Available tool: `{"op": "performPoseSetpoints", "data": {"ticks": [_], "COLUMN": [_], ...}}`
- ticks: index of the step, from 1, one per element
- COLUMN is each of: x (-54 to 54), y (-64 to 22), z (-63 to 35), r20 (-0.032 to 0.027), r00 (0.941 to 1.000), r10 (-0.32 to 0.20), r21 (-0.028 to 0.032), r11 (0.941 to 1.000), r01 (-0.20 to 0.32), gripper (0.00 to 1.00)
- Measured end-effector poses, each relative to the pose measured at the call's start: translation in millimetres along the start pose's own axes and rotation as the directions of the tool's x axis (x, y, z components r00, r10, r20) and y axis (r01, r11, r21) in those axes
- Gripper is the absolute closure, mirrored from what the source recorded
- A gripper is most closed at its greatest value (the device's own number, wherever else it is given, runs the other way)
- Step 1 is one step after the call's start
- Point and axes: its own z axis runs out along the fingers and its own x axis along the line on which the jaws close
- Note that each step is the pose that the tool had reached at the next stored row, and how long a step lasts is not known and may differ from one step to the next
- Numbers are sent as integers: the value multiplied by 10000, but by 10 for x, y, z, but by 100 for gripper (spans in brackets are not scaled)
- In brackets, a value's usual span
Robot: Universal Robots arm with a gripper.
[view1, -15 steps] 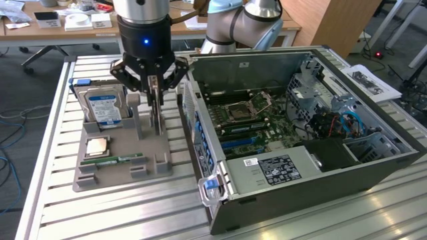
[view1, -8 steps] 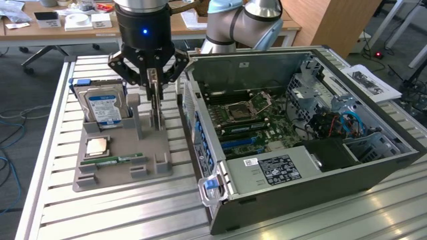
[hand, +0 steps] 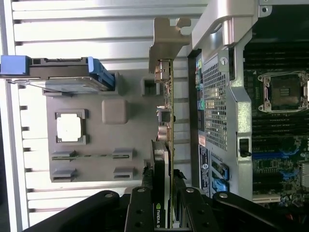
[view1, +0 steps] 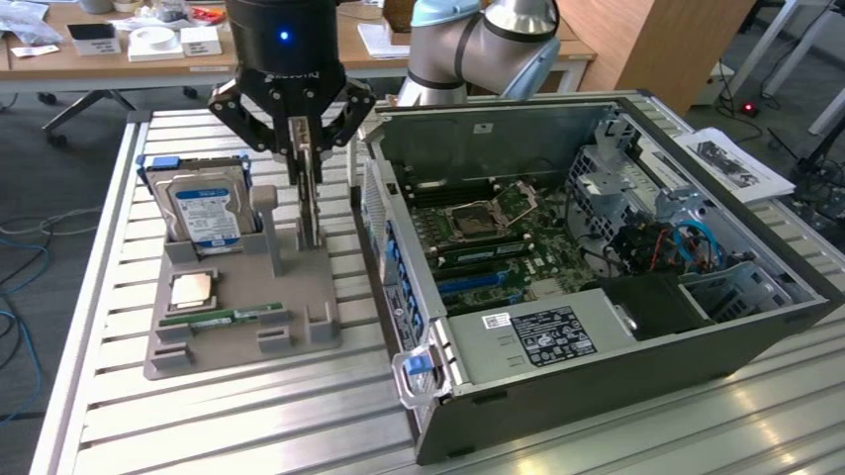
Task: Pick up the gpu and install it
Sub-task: 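Pick up the gpu and move the gpu toward the slot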
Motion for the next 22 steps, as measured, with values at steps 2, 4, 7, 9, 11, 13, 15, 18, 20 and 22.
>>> {"op": "performPoseSetpoints", "data": {"ticks": [2,4,7,9,11,13,15,18,20,22], "x": [-1,-3,-4,-5,-5,-6,-6,-6,-7,-7], "y": [2,3,6,7,7,8,9,9,9,9], "z": [-45,-90,-164,-204,-222,-238,-253,-263,-264,-264], "r20": [0,0,0,0,0,-2,-2,-3,-3,-4], "r00": [10000,10000,10000,10000,10000,10000,10000,9999,9999,9999], "r10": [0,-1,-1,-2,-18,-44,-74,-102,-103,-104], "r21": [0,0,0,0,-1,-1,-2,-3,-3,-3], "r11": [10000,10000,10000,10000,10000,10000,10000,9999,9999,9999], "r01": [0,1,1,2,18,44,74,102,103,104], "gripper": [73,73,73,73,73,73,73,73,73,73]}}
